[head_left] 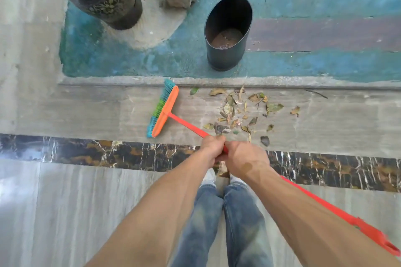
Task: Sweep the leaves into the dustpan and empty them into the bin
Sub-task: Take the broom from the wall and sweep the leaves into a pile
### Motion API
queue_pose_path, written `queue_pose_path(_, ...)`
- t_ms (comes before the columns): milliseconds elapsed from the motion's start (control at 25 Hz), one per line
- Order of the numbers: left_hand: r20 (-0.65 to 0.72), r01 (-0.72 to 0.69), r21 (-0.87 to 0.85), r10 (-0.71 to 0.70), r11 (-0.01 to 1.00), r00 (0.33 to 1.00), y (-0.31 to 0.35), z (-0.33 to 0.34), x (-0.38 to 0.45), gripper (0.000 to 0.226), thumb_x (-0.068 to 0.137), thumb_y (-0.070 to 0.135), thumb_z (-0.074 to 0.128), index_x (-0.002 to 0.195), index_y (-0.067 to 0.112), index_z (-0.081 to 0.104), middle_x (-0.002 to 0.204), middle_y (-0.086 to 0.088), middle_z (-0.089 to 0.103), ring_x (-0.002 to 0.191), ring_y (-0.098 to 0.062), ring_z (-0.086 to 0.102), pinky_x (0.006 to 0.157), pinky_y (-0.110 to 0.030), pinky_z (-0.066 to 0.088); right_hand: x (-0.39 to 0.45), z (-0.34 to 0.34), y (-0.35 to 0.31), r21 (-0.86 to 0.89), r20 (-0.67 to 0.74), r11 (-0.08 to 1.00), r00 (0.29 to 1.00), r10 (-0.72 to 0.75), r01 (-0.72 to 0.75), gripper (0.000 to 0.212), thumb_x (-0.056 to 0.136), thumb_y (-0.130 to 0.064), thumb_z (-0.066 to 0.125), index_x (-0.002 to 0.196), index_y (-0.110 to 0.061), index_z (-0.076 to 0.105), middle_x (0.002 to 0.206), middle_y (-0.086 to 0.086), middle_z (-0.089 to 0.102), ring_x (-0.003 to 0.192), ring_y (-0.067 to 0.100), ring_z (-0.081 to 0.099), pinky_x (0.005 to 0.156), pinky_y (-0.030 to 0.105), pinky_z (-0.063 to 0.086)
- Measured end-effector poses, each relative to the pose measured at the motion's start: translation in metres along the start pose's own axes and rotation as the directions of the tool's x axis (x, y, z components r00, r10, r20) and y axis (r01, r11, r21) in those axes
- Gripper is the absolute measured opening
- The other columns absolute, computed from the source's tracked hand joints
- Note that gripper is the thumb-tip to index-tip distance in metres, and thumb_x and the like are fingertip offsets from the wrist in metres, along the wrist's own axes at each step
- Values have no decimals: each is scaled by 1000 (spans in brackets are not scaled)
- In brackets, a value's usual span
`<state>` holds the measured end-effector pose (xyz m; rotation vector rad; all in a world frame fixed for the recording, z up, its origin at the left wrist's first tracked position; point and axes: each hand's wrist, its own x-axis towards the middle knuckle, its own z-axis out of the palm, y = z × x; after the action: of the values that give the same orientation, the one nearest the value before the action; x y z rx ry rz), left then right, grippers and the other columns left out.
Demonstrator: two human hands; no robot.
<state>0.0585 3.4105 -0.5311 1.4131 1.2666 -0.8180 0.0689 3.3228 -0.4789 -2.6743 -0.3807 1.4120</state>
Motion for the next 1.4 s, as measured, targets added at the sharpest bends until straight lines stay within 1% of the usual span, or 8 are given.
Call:
queue_pose_path(200,165,-47,216,11,975,986,-12,85,-28,24,92,17,51,95,-3,62,84,-17,68,54,-18,64,48,-30,57,-55,1,84,119,42,982,989,144,-148,30,94,-27,43,119,-30,59,115,5,68,105,29,65,81,33,49)
queue_pose_path(400,302,-84,414,-50,906,952,-43,141,-72,29,91,15,50,106,-8,58,59,-10,60,27,-11,54,30,-23,46,-125,35,130,281,112,896,939,326,-344,35,95,-26,36,123,-31,57,110,3,68,101,28,65,72,30,47)
queue_pose_path(560,334,-120,587,-104,801,937,-100,142,-101,29,92,15,48,108,-7,55,37,-4,55,25,-15,52,29,-24,45,-182,88,113,435,172,787,898,406,-439,37,95,-25,38,126,-35,54,109,3,69,101,27,65,74,31,48)
queue_pose_path(680,342,-188,696,-90,693,935,-142,119,-132,23,93,18,47,102,-2,51,51,-7,58,30,-16,52,38,-29,50,-233,108,81,567,186,693,889,418,-445,47,95,-23,39,137,-44,45,113,1,69,106,24,64,78,31,47)
queue_pose_path(960,357,-403,820,187,407,915,-104,108,-126,43,93,30,47,125,2,40,111,-16,64,103,-35,65,77,-36,50,-213,103,64,788,130,472,856,500,-395,53,96,-25,40,143,-49,36,112,2,70,106,27,64,79,33,49)
queue_pose_path(1200,367,-402,881,176,250,913,-85,170,-44,52,91,30,44,130,-2,31,101,-16,64,67,-31,61,65,-36,53,-121,140,107,828,112,399,812,572,-395,47,92,-20,40,134,-39,51,100,5,69,96,32,64,73,35,51)
queue_pose_path(1320,361,-369,880,84,298,929,-122,174,-61,57,96,26,42,138,-7,22,109,-19,60,70,-27,55,60,-35,46,-155,165,113,789,181,436,841,510,-433,50,95,-20,39,140,-44,43,104,1,68,101,29,64,76,34,50)
queue_pose_path(1400,352,-333,869,15,367,936,-147,173,-80,55,94,26,43,135,-8,29,93,-16,61,55,-25,54,53,-35,49,-186,169,117,760,211,458,842,497,-461,57,95,-20,41,143,-49,36,106,0,67,105,27,64,79,32,49)
